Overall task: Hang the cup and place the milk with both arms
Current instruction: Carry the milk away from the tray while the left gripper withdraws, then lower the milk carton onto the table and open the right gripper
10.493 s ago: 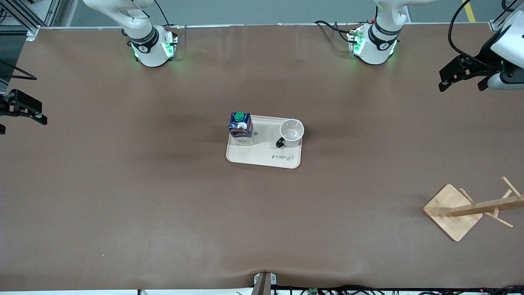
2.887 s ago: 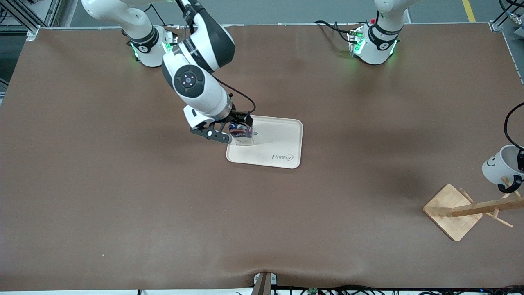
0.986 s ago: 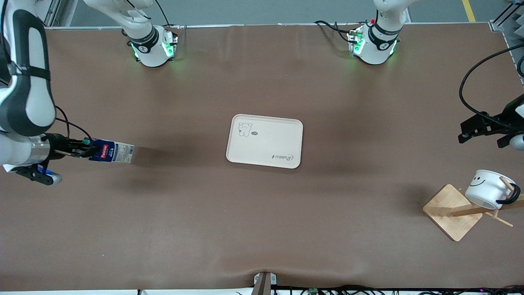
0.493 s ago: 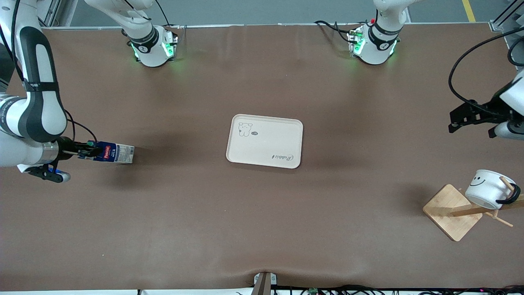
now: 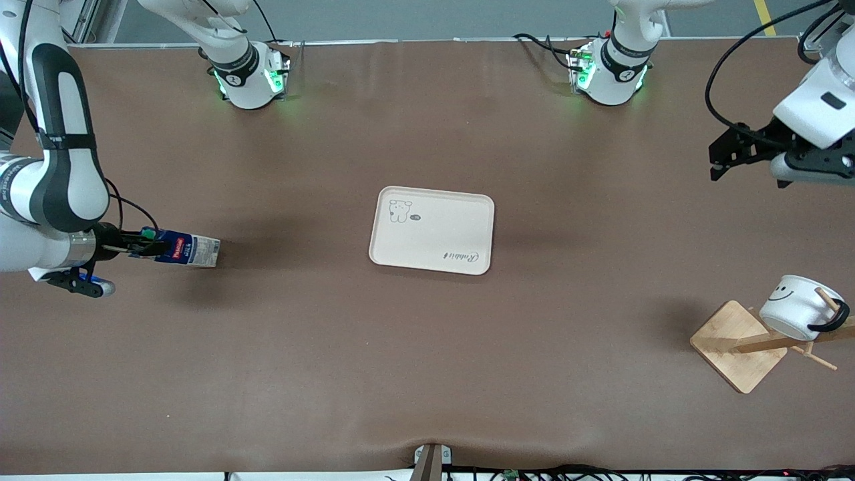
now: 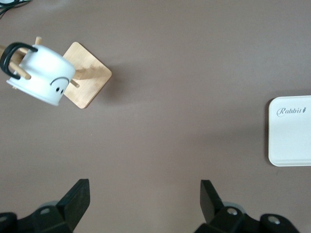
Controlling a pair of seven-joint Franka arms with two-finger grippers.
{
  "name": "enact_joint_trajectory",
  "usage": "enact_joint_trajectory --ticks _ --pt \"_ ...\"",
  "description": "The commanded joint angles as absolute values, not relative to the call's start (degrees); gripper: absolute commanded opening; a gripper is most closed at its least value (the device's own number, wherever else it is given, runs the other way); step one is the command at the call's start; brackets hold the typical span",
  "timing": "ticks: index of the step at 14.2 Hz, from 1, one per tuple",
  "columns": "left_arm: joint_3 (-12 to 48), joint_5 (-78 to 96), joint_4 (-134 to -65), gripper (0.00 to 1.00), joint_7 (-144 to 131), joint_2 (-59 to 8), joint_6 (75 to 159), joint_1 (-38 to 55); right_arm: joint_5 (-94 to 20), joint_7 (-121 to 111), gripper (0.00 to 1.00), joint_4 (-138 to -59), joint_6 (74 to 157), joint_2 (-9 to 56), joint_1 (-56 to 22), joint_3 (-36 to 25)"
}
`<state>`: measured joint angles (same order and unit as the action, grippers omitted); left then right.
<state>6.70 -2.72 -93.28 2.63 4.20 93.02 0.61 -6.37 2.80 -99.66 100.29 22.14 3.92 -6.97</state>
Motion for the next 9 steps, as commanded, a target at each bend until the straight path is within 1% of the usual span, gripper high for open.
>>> enact_joint_trajectory --ticks 1,4,5,6,9 --pt "4.31 -1.85 -97.38 1.00 0.01 8.34 92.29 3.68 -5.19 2.55 1.00 -98.18 98.71 21.36 4.75 -5.80" --pt "3.17 -1.85 -97.30 1.00 -1.49 9.31 91.06 5.01 -4.84 2.37 1.00 -96.42 98.26 21.45 4.75 -5.80" --pt "3.16 -1.85 -97.21 1.00 -1.49 9.32 90.97 4.84 -4.83 2.46 1.00 -94.59 97.91 21.45 4.92 -5.80" --pt "3.34 -1.85 -97.03 1.00 -1.41 9.14 90.97 4.14 -4.92 2.46 1.00 -91.96 97.30 21.53 5.10 -5.71" --pt "3.16 -1.85 -96.94 1.00 -1.41 9.32 89.74 3.96 -4.83 2.29 1.00 -83.26 91.16 21.97 5.62 -5.71"
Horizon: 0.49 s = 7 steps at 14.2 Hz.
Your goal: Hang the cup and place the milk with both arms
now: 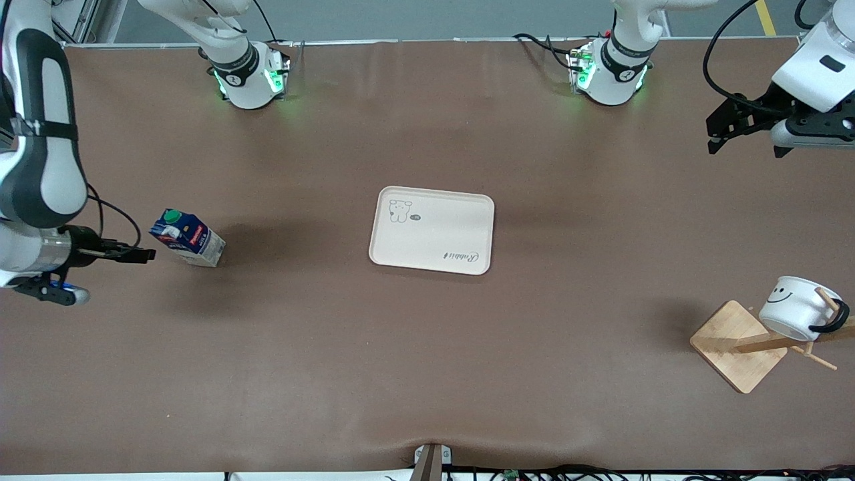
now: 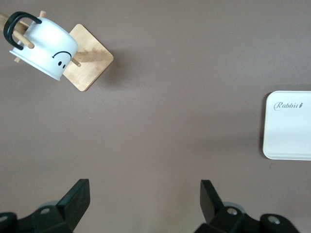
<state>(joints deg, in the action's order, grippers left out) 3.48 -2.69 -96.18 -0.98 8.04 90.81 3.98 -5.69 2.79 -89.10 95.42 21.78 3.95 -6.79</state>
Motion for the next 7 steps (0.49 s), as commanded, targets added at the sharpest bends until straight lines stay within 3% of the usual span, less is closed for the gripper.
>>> enact_joint_trajectory --ticks 1,7 --pt "3.16 -1.76 -96.86 1.00 -1.41 9.32 89.56 3.96 -5.18 2.20 1.00 -81.67 90.01 21.89 5.97 -5.80" --pt "3.16 -1.67 -95.28 1.00 -1.05 8.26 89.38 3.87 -4.75 2.11 1.00 -73.84 86.33 20.66 7.56 -5.89"
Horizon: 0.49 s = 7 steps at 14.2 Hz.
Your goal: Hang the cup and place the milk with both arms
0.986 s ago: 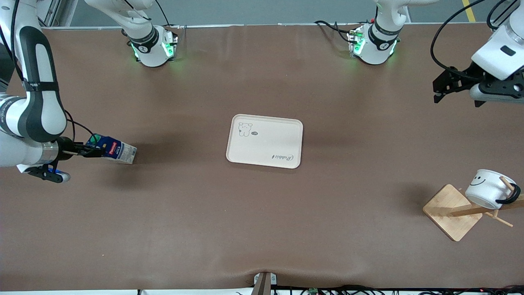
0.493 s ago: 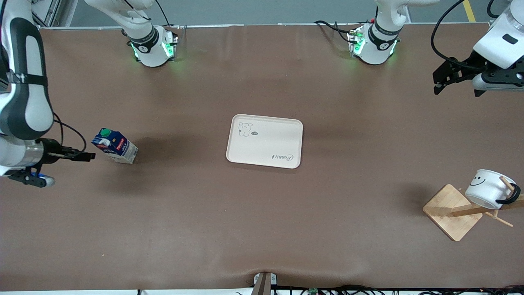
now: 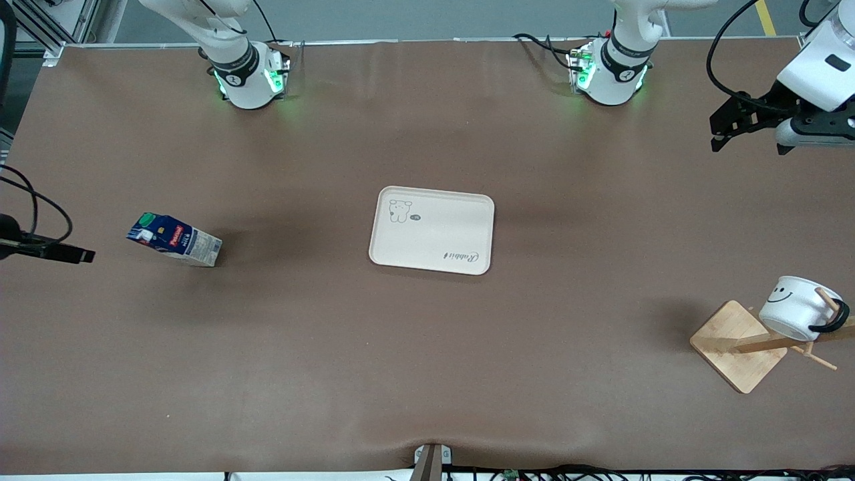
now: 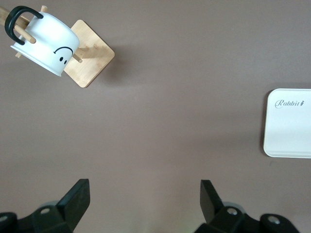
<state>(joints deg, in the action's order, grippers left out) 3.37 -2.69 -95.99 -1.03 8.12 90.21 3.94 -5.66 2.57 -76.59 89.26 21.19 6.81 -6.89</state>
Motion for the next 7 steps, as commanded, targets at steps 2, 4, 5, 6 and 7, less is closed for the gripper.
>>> enact_joint_trajectory --ticks 2,4,5,6,7 --pt "3.16 -1.67 -95.27 1.00 -1.58 8.35 89.21 4.04 -5.10 2.54 1.00 -73.74 82.29 18.30 6.95 -5.54" --pt "3.34 -1.67 -94.66 1.00 -1.76 8.61 87.90 4.04 -5.27 2.28 1.00 -73.65 80.69 16.09 5.72 -4.93" --pt "3.34 -2.10 -93.70 1.00 -1.67 8.35 87.72 4.04 -5.01 2.29 1.00 -73.65 80.77 13.47 4.06 -4.83" --pt "3.08 -1.94 -93.34 1.00 -1.15 8.26 87.71 3.87 -3.88 2.37 1.00 -73.74 81.03 11.45 2.13 -4.83" --pt "2.90 -1.59 -93.25 1.00 -0.71 8.26 87.71 3.61 -2.91 2.55 1.00 -73.74 80.95 10.03 0.46 -4.83"
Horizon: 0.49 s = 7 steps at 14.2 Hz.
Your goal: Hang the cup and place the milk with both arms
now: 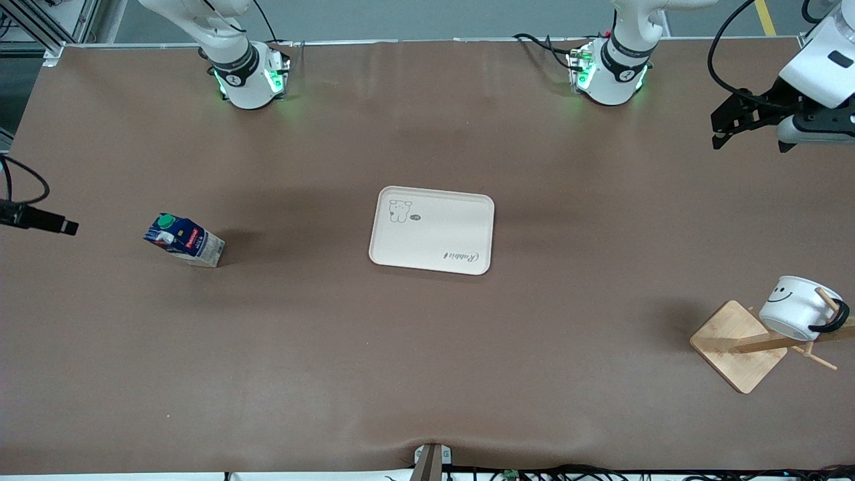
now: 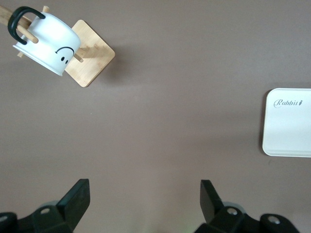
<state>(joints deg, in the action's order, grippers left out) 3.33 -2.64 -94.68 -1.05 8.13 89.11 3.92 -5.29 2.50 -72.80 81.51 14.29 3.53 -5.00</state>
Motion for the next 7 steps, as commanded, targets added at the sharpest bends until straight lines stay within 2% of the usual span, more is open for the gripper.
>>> enact_joint_trajectory --ticks 1,5,7 --pt "2.90 -1.58 -93.25 1.00 -1.05 8.09 87.98 3.69 -2.73 2.64 1.00 -74.18 80.86 8.11 0.00 -4.75" --pt "3.16 -1.58 -94.31 1.00 -1.58 7.73 91.14 3.60 -2.64 2.29 1.00 -80.49 81.73 1.51 -0.35 -4.75" --pt "3.16 -1.50 -94.22 1.00 -1.58 7.82 91.67 3.60 -3.51 1.67 1.00 -85.23 85.15 -1.13 0.52 -5.01"
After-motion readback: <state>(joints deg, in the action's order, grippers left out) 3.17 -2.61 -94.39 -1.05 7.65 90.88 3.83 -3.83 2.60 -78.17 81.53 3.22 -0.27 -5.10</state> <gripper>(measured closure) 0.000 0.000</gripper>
